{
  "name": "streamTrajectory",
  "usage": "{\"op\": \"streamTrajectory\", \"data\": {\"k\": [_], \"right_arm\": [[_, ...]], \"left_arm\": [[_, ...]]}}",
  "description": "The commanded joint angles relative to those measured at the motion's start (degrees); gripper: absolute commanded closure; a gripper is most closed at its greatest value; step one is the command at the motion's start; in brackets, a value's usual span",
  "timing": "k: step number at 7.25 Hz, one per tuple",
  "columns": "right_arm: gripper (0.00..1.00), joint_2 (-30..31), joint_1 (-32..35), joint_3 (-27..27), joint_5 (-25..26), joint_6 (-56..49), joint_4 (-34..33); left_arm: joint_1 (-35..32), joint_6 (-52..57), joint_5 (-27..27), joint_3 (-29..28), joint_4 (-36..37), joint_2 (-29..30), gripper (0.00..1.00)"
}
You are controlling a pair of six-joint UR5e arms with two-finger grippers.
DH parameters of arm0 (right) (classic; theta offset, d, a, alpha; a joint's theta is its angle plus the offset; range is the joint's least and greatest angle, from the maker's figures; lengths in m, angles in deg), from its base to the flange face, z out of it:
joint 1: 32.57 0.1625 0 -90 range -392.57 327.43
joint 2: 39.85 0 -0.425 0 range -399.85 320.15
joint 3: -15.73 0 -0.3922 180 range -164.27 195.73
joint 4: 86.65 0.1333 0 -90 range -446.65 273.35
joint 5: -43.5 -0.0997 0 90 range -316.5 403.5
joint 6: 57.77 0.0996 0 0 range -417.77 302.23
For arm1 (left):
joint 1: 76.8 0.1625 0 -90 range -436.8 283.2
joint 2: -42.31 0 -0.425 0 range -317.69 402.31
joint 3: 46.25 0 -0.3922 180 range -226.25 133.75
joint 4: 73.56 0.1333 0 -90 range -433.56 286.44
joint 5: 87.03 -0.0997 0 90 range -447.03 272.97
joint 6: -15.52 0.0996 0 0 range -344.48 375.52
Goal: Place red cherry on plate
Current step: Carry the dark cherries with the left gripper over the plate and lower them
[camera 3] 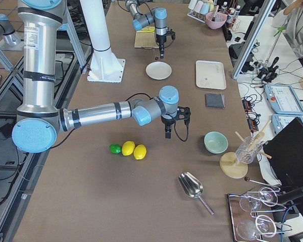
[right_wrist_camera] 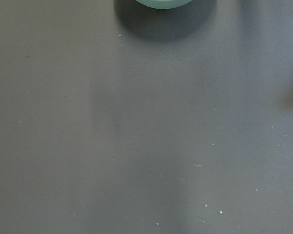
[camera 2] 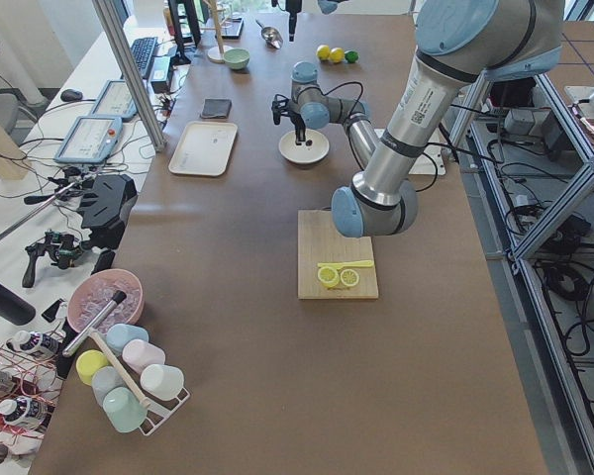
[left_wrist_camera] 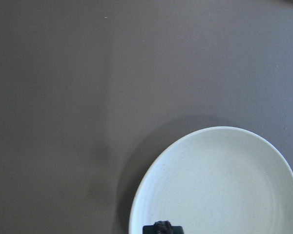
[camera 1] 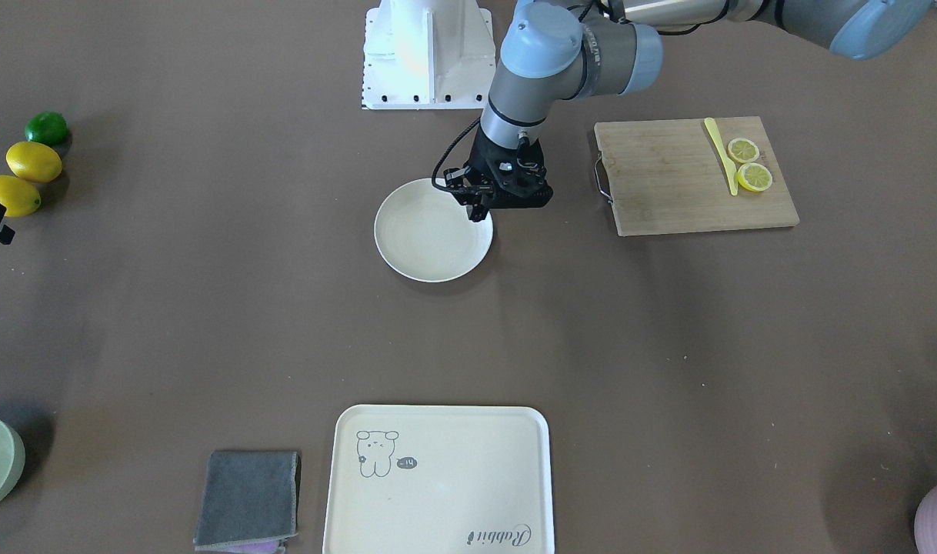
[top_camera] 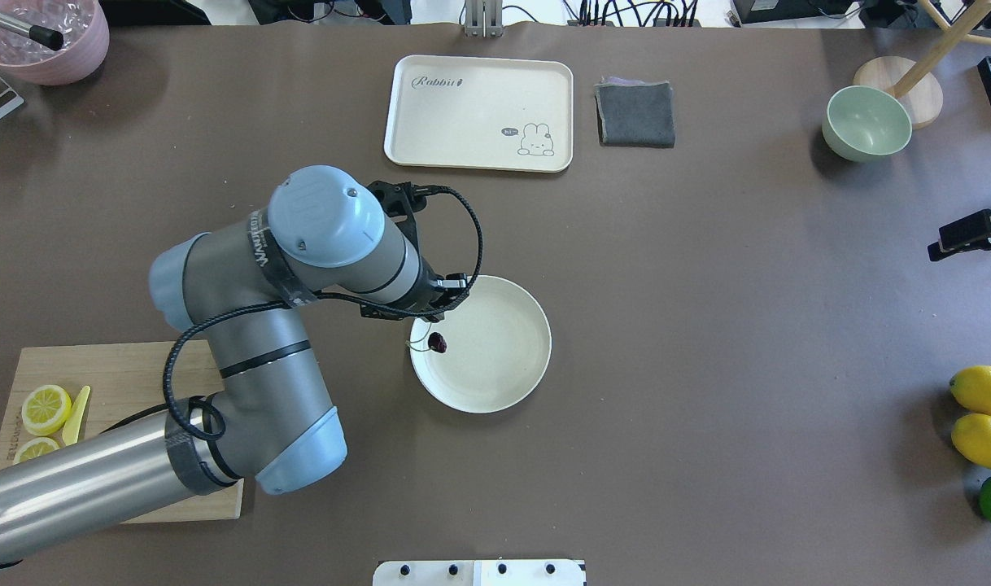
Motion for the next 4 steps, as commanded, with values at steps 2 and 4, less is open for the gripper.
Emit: {"op": "streamTrajectory", "data": {"k": [2,4], "right_arm": [[0.00,1.5,0.7,0.1,-0.4,-1.5,0.2],[0.00,1.4,0.8,0.1,-0.4,-2.8,0.3]], "left_arm": [[2.5,-1.0,-3.0,-4.7,-2.6,2.3,0.68],[2.3,-0.8,-3.1,-4.4,-2.5,2.7,0.03]]}}
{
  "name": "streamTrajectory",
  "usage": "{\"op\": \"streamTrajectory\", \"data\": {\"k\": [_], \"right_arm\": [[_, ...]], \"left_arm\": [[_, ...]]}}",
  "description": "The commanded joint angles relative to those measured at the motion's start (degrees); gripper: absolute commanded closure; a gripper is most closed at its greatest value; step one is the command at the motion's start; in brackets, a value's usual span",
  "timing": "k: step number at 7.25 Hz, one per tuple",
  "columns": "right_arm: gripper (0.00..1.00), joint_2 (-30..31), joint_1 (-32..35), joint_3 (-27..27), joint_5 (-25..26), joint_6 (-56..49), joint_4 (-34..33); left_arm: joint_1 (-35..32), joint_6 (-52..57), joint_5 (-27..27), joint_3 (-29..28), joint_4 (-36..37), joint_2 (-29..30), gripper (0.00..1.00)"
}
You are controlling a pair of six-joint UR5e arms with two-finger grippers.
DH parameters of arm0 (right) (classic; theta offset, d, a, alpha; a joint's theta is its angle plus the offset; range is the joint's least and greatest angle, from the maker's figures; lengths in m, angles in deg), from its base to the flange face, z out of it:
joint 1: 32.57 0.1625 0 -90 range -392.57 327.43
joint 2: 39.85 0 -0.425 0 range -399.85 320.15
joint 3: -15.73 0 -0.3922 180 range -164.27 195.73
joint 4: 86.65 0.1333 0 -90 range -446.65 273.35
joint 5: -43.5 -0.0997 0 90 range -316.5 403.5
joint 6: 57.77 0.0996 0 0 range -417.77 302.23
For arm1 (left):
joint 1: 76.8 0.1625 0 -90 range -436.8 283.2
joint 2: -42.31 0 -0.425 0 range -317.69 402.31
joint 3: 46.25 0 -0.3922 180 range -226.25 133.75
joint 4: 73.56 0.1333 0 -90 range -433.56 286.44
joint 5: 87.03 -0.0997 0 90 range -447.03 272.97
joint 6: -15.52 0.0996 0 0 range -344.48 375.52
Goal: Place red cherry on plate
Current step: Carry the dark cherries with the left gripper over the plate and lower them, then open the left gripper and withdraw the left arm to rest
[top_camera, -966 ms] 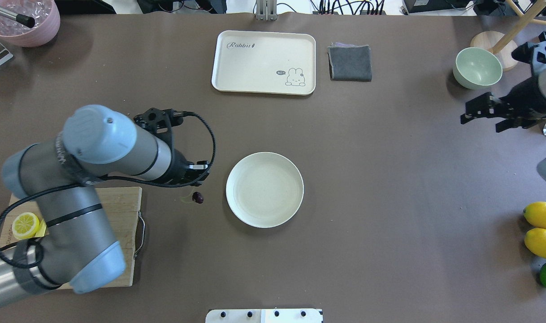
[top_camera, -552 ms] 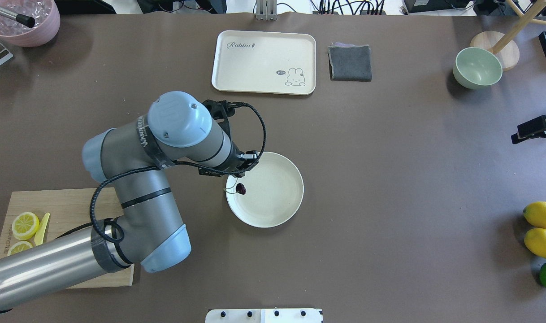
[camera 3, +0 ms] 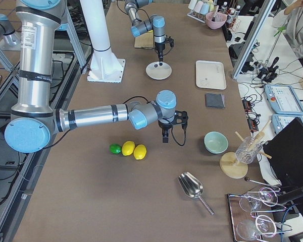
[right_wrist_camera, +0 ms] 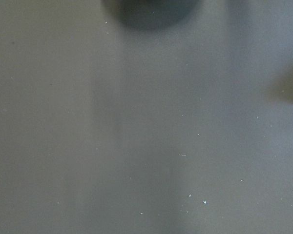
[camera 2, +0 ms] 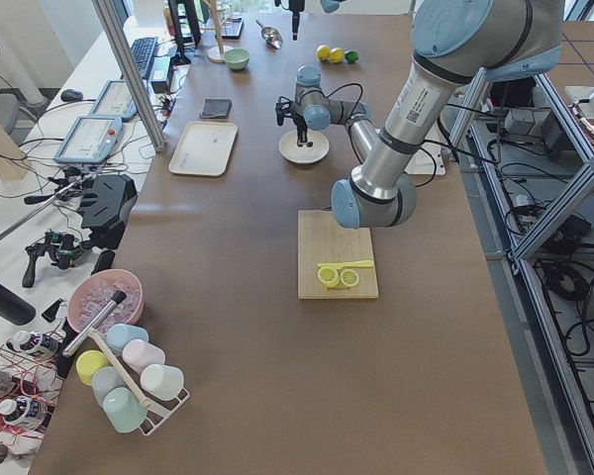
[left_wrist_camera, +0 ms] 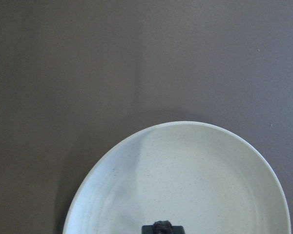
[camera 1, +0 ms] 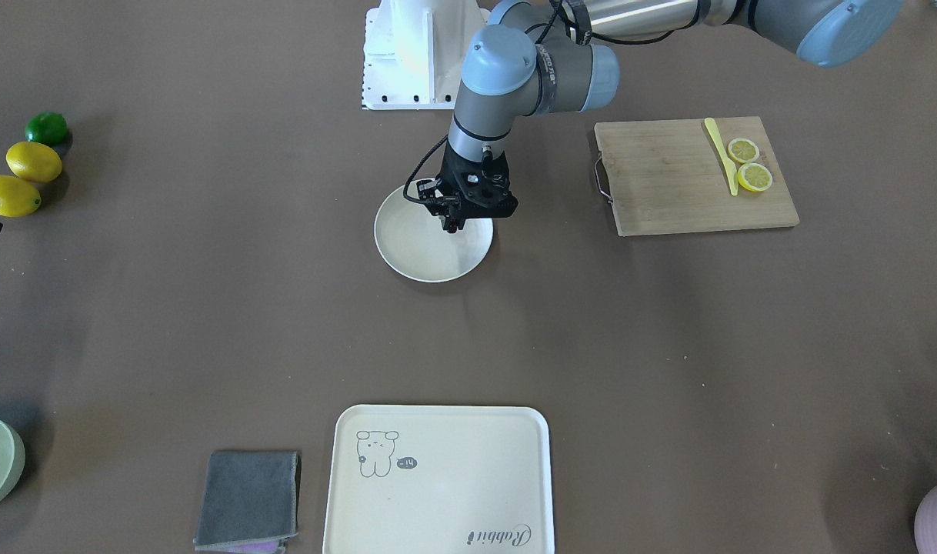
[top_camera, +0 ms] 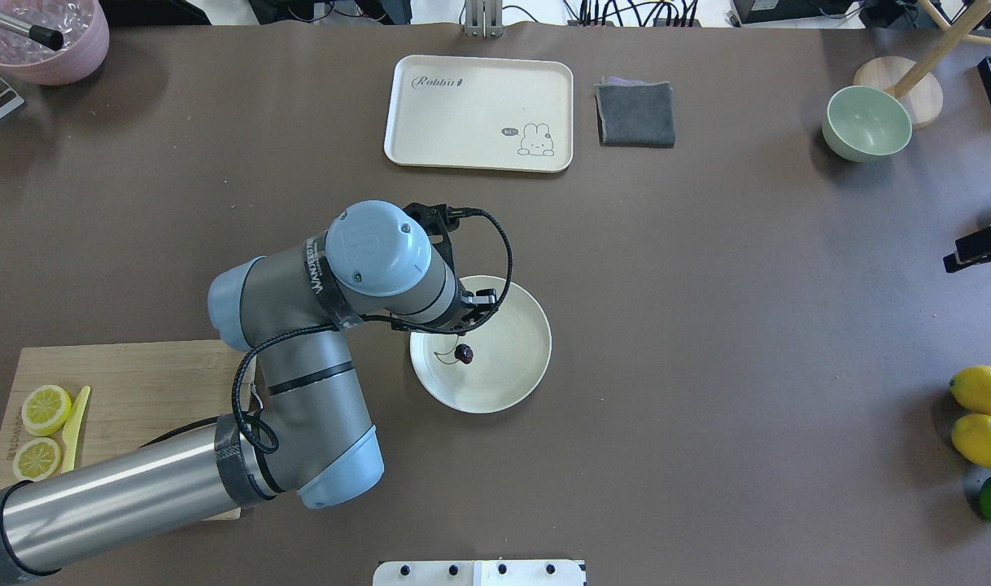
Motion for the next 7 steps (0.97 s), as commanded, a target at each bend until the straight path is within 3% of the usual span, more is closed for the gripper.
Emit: {"op": "streamTrajectory", "data": {"k": [1,2,4,6,7], "right_arm": [[0.00,-0.1,1.0,0.0,0.0,-0.7,0.1],[0.00,-0.2,2.1,0.0,0.0,-2.7,0.1],[0.00,-0.4,3.6,0.0,0.2,-4.2,0.0],[0.00,-0.2,6.2,1.0,0.2,-9.0,-0.6],[0.00,-0.1,6.8,1.4,0.1,-9.2,-0.6]], "left_arm": [[-1.6,0.4,-0.1,2.0,0.3,-0.2,0.02],[-4.6,2.5,0.1,6.8,2.0,-4.3,0.02],[-13.2,23.9,1.9,16.3,4.5,-15.8,0.02],[-25.8,42.3,12.6,18.8,4.0,-25.9,0.02],[-32.9,55.1,14.7,18.8,3.6,-30.9,0.02]]}}
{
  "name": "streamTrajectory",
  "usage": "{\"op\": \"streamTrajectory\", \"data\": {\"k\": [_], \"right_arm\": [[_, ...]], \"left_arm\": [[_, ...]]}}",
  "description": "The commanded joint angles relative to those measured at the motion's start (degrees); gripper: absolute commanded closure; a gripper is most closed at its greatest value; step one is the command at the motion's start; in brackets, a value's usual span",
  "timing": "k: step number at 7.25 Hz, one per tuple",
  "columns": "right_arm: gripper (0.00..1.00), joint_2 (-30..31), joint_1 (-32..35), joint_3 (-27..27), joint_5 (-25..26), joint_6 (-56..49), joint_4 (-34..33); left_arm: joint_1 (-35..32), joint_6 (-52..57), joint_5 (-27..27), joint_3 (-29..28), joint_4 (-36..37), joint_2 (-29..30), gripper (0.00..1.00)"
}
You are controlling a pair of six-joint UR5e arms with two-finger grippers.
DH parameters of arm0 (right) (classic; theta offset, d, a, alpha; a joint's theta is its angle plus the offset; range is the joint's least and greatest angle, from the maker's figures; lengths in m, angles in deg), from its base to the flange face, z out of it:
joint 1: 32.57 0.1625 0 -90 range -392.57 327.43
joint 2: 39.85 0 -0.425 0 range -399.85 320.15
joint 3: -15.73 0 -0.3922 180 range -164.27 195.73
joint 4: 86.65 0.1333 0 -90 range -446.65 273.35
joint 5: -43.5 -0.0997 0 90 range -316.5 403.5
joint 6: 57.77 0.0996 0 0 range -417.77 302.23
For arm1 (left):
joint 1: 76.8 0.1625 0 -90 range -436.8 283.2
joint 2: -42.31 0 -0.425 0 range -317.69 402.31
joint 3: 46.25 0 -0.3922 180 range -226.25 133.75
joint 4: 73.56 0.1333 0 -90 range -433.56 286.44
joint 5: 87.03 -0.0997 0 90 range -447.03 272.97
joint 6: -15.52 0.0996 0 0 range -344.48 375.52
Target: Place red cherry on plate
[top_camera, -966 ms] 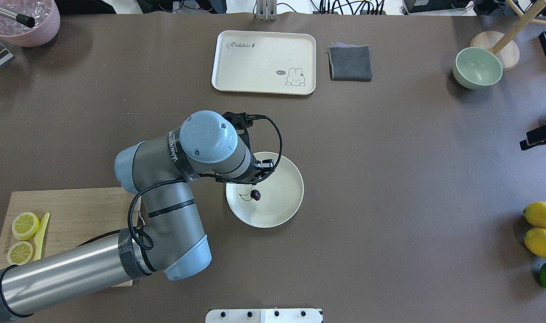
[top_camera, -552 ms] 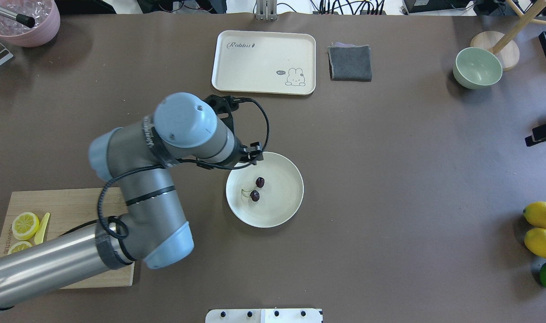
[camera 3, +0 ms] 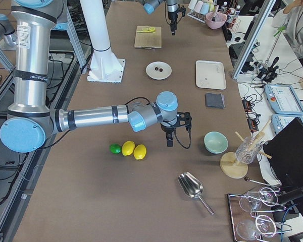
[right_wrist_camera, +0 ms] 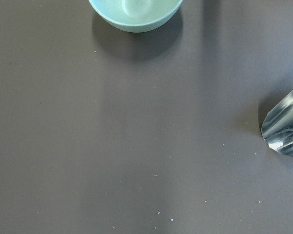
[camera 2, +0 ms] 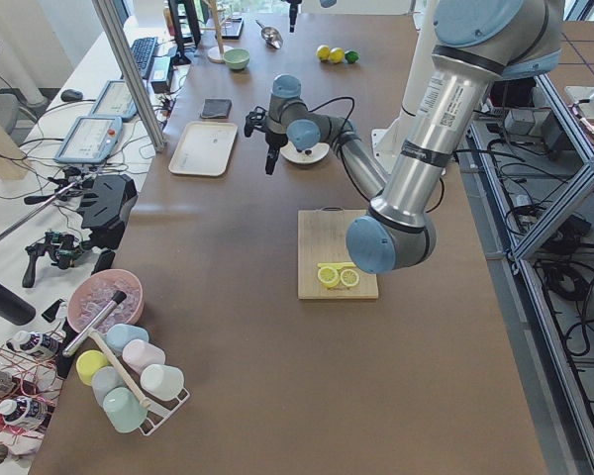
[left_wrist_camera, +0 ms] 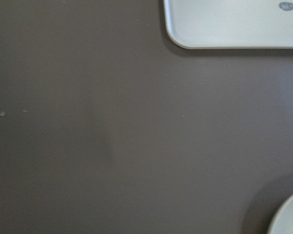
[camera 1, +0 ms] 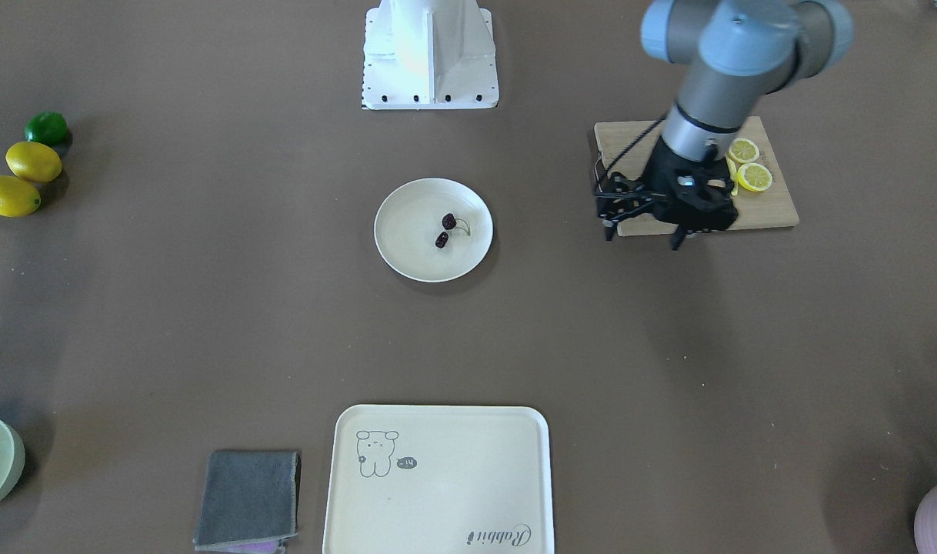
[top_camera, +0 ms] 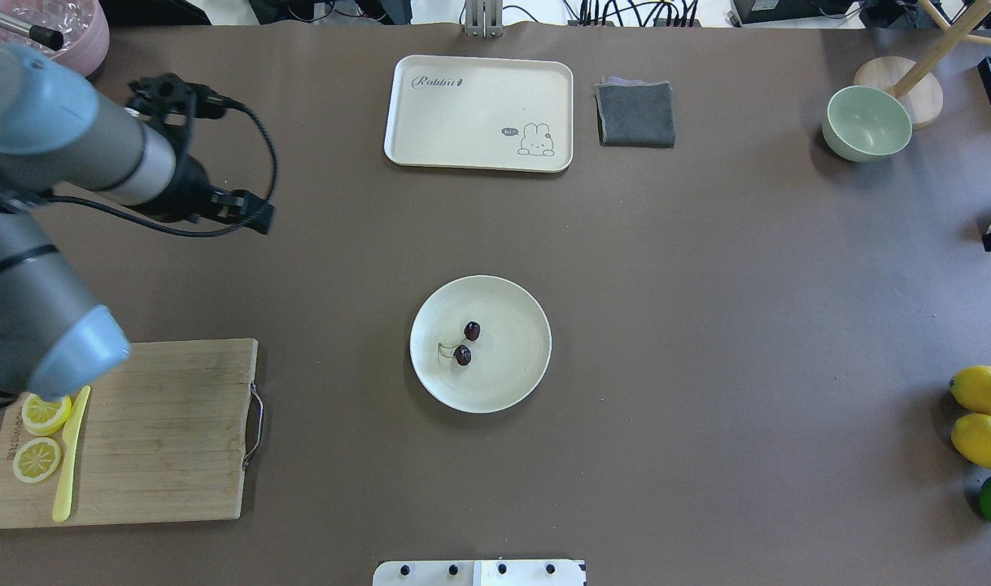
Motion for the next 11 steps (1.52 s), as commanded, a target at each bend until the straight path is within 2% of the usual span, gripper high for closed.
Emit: {"op": "streamTrajectory", "data": {"k": [1,2,3,5,7,9,11], "right_arm": [[0.00,0.3,2.3,0.7,-0.2,-1.6,-0.1],[0.00,1.6,3.6,1.4,-0.3,-5.4,-0.2],[0.00,2.6,5.7,2.0,-0.5,-9.5,-0.5],[0.00,2.4,11.2,1.5,-0.9,-18.6,-6.6],[0.00,2.2,15.1,0.6,-0.9,-24.0,-11.2],[0.00,0.4,14.9,0.2,-0.7,-24.1,-14.4],[0.00,-0.7,14.8,0.3,-0.7,-24.2,-15.8]], "left_arm": [[-16.3,24.2,9.7,0.8,-0.1,-10.3,0.02],[-23.6,35.0,14.1,0.1,0.1,-15.2,0.02],[-28.7,42.9,14.4,-0.1,0.3,-19.9,0.02],[-36.4,53.5,14.5,-6.7,0.3,-23.1,0.02],[-38.5,57.7,14.5,-9.3,0.3,-25.9,0.02],[-38.5,57.4,14.9,-9.5,0.3,-25.9,0.02],[-38.6,57.3,21.0,-9.8,-0.2,-26.8,0.02]]}}
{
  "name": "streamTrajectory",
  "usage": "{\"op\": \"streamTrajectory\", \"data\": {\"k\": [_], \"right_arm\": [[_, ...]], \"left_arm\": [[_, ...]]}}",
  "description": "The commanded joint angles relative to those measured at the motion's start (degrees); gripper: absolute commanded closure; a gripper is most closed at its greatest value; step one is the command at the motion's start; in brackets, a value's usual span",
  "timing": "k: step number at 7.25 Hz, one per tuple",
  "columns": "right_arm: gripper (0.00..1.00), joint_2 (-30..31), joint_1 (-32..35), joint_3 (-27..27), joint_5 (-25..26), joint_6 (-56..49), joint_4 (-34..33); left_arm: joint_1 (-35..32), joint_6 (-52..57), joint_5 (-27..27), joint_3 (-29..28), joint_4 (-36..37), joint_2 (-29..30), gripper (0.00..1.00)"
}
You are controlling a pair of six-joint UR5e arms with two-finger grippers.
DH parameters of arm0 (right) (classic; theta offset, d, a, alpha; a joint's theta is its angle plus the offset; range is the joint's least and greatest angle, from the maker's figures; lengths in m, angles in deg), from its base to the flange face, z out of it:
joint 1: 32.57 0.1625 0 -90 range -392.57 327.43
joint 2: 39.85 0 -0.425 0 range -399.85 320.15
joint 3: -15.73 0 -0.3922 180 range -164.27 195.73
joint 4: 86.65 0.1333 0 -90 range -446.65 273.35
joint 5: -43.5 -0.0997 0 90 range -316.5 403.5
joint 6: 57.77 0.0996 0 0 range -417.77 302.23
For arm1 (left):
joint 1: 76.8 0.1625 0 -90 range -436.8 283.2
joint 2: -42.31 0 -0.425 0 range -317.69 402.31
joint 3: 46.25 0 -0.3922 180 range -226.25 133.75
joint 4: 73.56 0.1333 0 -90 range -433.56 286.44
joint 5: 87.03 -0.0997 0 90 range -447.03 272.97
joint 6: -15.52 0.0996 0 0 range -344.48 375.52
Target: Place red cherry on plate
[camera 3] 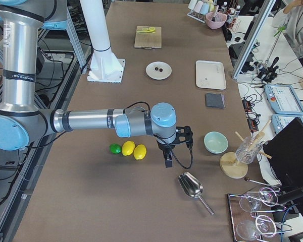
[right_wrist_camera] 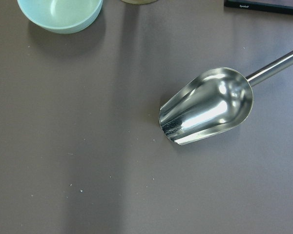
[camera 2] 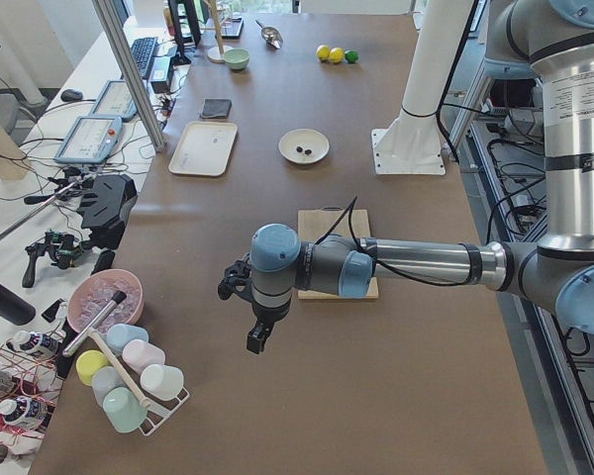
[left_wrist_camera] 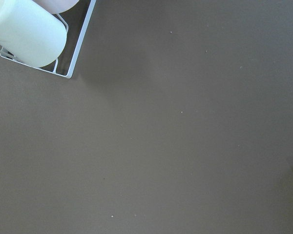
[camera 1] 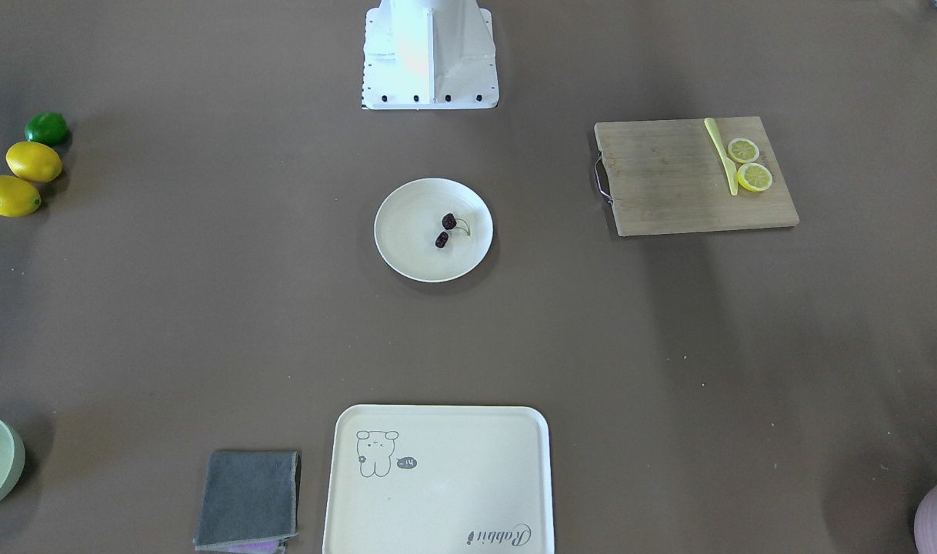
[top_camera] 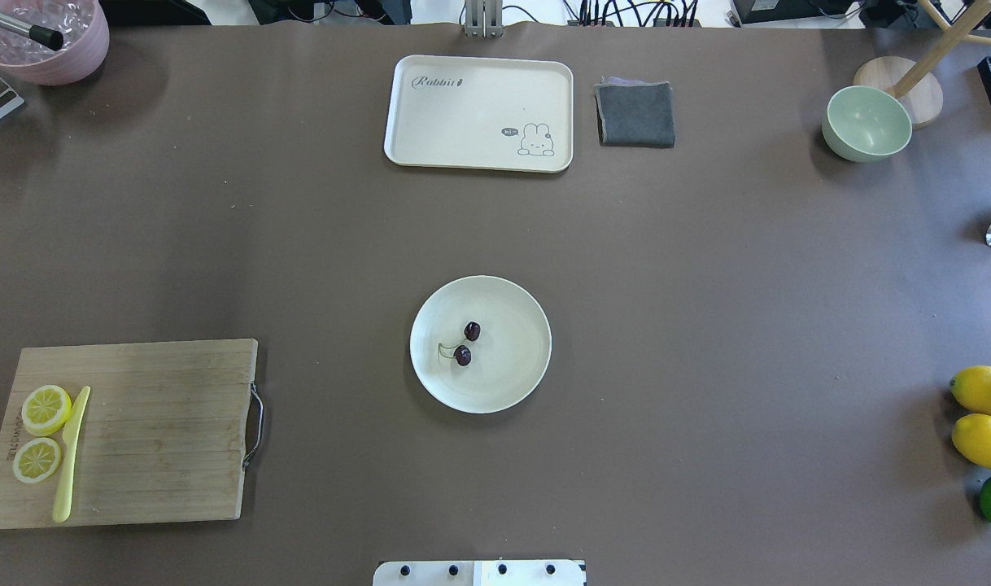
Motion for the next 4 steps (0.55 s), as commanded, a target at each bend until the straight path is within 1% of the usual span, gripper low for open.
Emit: {"op": "streamTrajectory", "data": {"k": [1,2,4], "right_arm": [[0.00,-0.7,-0.5,0.3,0.1,0.0,-0.8],[0.00,-0.7,-0.4,-0.4,-0.1,0.0,-0.8],[0.00,-0.7,-0.5,-0.4,-0.2,0.0,-0.8]], "left_arm": [[0.0,-0.1,7.3,-0.3,0.2,-0.6,0.02],[-0.3,0.0,8.4,0.2,0.2,-0.6,0.02],[-0.7,0.5,8.4,0.3,0.1,-0.7,0.02]]}}
